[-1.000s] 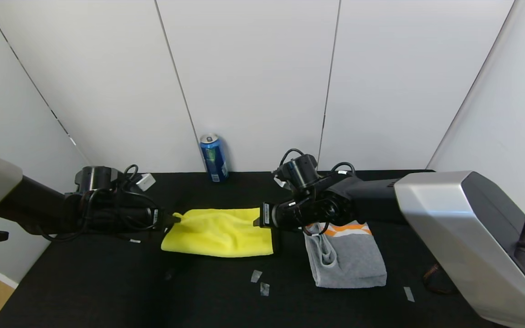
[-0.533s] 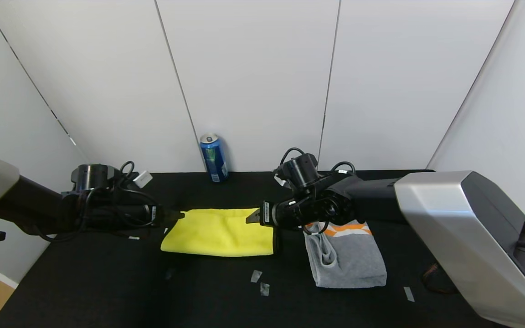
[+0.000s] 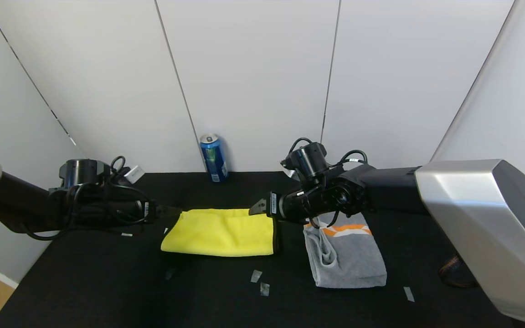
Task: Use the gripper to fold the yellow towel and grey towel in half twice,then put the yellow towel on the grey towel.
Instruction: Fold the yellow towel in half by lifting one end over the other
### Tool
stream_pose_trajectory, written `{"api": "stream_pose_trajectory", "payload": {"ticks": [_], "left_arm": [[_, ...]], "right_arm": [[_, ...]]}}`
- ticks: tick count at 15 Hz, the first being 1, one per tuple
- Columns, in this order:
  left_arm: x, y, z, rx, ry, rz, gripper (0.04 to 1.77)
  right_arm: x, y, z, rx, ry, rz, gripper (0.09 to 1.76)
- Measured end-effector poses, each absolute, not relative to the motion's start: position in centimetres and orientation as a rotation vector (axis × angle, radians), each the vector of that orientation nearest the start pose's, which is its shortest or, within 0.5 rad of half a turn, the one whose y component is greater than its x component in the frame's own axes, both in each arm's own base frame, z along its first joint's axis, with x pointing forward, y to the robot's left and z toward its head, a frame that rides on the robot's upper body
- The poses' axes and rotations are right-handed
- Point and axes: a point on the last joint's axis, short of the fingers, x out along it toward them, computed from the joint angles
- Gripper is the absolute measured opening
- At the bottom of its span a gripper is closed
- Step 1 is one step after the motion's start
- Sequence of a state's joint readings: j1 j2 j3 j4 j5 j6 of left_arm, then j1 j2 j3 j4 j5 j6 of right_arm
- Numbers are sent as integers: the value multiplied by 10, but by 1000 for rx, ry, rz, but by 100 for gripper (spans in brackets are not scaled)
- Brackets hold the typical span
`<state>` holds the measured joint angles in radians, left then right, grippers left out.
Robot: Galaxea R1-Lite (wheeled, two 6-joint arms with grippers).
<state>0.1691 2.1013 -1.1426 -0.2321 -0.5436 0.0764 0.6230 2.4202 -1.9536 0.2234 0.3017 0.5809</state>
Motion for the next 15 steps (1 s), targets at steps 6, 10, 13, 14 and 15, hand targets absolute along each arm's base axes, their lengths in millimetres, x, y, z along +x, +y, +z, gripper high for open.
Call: {"api": "stream_pose_trajectory", "payload": {"ticks": [6,10,13,14,15], "left_arm": [[390,56,77,-218,709,-379,164],[395,54,62,-228,741,-383,167],[398,54,51,-236,766,-384,168],[398,53,48,-238,772,-386,169],[399,52,45,-238,778,-390,169]], "right_arm": [[393,291,115,392,963,620,163],[390,292,112,413,985,603,166],[389,292,110,417,997,595,168],[389,291,110,418,997,593,168],[389,290,111,419,996,593,169]]}}
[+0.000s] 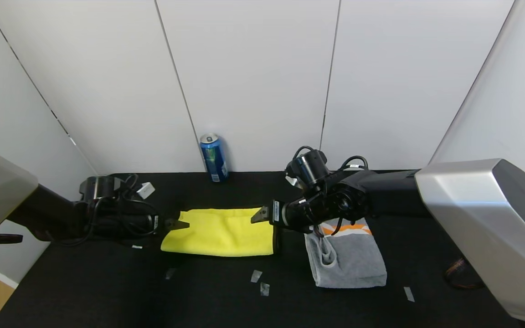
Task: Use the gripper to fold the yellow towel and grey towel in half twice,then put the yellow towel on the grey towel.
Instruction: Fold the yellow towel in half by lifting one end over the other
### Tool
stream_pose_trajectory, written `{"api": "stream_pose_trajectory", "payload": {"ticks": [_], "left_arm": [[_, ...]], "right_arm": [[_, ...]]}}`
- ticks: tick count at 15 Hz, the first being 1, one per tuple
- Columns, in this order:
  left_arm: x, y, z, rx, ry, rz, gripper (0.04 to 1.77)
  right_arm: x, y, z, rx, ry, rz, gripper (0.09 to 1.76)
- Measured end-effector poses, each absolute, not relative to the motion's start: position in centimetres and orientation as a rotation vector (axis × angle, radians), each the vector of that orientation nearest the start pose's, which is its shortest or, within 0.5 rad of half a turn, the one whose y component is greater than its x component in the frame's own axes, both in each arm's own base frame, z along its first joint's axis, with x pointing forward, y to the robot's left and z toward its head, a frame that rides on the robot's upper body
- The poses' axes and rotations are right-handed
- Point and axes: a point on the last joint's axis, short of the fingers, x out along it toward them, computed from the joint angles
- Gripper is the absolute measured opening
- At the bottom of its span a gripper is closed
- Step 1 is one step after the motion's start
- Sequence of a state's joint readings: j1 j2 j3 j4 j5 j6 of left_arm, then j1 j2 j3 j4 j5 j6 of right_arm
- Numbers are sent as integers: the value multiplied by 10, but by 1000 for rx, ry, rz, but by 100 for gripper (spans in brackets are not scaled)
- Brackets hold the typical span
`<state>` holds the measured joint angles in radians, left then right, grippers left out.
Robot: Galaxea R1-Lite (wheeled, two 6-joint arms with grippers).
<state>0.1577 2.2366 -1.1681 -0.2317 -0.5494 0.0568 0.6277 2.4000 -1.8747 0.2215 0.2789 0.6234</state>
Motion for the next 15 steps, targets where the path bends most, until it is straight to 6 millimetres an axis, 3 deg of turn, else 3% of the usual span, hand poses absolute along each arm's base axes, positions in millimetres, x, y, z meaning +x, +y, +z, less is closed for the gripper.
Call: {"api": "stream_pose_trajectory", "payload": {"ticks": [15], "left_arm": [[396,42,47,-230,786,-412,170]], "right_arm": [[388,288,111,419,997,590,170]]}}
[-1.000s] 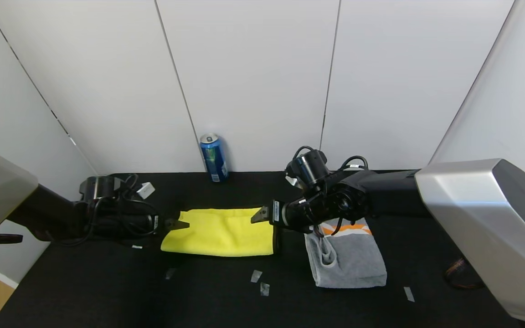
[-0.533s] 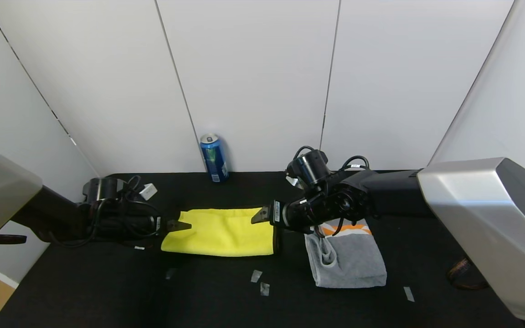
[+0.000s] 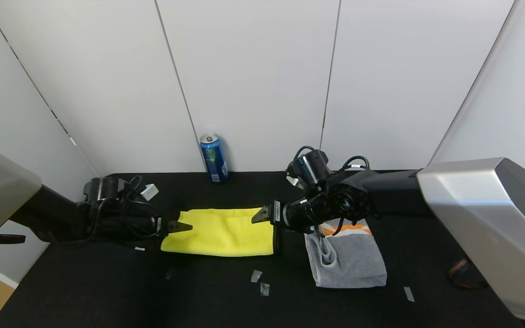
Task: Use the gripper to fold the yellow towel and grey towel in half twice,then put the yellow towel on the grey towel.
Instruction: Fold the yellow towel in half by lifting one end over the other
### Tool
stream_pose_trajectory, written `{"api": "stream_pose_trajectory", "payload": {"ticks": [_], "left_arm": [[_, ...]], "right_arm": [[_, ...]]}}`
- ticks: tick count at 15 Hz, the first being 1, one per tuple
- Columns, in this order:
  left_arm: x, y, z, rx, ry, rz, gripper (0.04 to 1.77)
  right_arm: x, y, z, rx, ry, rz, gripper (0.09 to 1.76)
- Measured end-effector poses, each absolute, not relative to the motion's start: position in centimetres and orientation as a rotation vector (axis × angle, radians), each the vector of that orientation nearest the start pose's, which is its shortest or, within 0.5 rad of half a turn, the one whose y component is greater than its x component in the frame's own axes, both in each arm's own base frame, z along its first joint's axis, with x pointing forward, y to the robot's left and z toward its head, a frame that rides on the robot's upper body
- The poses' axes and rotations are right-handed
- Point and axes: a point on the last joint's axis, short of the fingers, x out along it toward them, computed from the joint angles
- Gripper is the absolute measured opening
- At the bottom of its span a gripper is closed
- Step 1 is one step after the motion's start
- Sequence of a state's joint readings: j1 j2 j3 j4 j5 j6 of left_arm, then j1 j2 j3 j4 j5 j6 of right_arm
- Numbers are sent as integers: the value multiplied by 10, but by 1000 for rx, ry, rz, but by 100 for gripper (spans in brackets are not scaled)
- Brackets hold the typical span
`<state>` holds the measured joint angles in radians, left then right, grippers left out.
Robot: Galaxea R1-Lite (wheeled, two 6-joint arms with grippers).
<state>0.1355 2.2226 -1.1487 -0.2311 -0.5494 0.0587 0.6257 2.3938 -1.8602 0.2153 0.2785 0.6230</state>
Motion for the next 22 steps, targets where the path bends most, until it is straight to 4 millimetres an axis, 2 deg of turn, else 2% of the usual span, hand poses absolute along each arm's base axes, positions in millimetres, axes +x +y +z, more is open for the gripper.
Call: {"api": "stream_pose_trajectory", "payload": {"ticks": [6,19,20,22], "left_arm": [[392,37,51,-222,780,-424,170],[392,35,44,-225,797,-428,172],[392,35,44,-223,798,-431,163],[392,35,42,-224,802,-431,128]], "right_arm": [[389,287,111,420,997,588,170],[389,287,110,419,1000,587,170],[389,287,109,419,1001,587,170],[389,287,109,418,1001,586,170]]}}
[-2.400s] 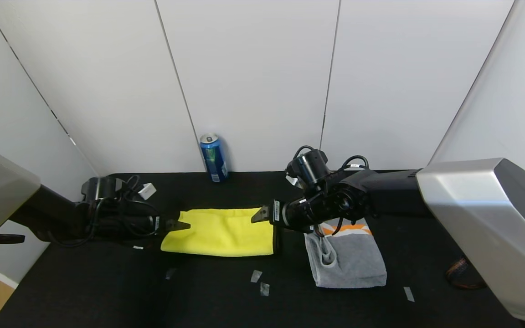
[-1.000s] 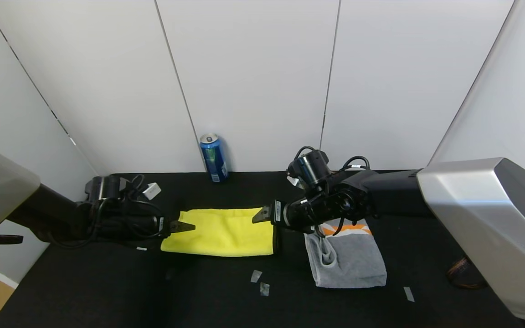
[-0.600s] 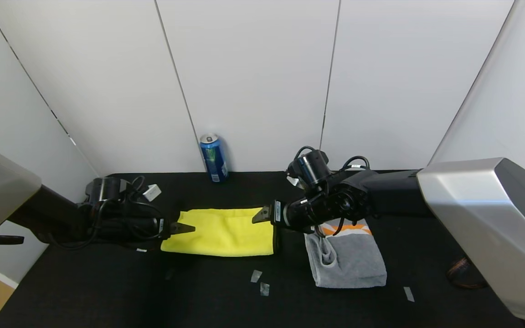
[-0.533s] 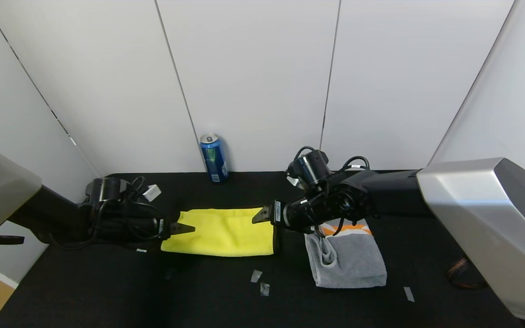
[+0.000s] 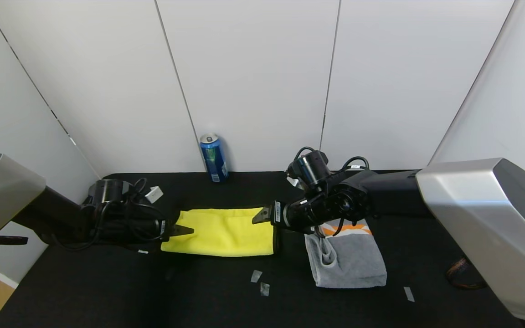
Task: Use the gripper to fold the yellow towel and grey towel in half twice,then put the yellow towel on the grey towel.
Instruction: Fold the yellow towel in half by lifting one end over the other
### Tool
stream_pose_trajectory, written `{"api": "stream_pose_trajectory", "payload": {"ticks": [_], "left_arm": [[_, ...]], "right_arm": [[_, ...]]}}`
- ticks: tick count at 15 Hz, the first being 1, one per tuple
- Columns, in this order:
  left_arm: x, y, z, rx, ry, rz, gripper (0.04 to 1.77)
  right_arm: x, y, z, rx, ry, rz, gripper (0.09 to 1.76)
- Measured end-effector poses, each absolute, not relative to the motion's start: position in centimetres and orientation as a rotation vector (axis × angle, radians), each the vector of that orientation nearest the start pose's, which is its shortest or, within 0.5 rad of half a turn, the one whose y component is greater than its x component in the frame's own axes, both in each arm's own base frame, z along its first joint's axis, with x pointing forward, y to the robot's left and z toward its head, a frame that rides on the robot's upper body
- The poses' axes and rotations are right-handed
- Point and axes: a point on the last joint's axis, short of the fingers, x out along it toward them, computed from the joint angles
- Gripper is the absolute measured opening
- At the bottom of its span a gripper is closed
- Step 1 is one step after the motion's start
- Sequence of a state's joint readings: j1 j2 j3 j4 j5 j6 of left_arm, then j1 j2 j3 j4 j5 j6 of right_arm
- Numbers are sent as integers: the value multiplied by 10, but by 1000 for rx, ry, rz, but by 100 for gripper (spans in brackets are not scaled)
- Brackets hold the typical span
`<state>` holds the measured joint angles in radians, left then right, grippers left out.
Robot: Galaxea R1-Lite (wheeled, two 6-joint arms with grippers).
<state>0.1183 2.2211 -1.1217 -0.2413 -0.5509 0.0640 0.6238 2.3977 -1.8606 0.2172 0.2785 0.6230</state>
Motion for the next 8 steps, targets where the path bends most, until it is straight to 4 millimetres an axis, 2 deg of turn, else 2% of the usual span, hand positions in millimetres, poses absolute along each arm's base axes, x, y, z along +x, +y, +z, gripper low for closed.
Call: {"api": "stream_pose_trajectory", "payload": {"ticks": [5,6,8], "left_arm": [[392,35,41,-225,804,-431,66],[392,35,41,-222,802,-432,12],[392,35,41,-225,803,-431,14]], "right_arm": [[389,287,109,418,1004,583,171],[389,287,108,418,1004,583,171],[389,287,108,418,1004,583,171]]}}
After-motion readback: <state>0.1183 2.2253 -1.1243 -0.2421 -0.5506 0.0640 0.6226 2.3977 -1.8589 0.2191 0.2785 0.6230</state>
